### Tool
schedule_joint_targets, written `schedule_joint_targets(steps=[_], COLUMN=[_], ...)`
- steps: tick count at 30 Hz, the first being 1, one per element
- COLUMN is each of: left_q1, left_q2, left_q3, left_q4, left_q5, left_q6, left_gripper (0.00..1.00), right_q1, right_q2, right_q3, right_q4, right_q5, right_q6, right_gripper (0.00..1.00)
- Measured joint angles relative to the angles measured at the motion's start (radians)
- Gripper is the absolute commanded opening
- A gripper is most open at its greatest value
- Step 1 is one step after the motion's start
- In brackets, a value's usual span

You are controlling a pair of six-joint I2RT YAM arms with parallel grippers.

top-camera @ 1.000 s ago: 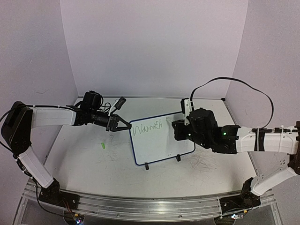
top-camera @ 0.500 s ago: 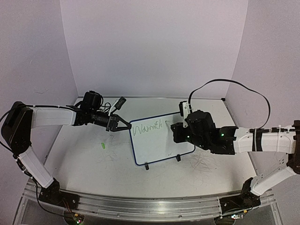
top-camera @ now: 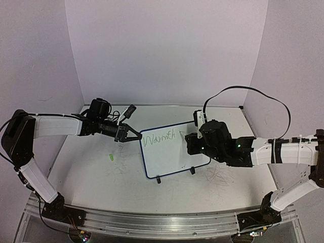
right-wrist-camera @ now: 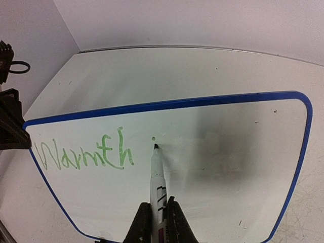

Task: Write a sentence on the whiteboard

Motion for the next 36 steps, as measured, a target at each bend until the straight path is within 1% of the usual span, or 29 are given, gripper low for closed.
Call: schedule_joint_targets(steps=[30, 36], left_q1=[0.000, 0.000], left_q2=[0.000, 0.000], left_q3=[0.000, 0.000], left_q4=[0.000, 0.000], left_q5=[0.000, 0.001], left_q6=[0.001, 0.002], left_gripper=[0.00, 0.00], right_q1=[0.016, 0.015], right_q2=[0.012, -0.017], right_q3=[0.001, 0.001], right_q4=[-0.035, -0.041], right_q5=[0.001, 0.013], right_q6=[0.036, 0.028], right_gripper=[0.00, 0.00])
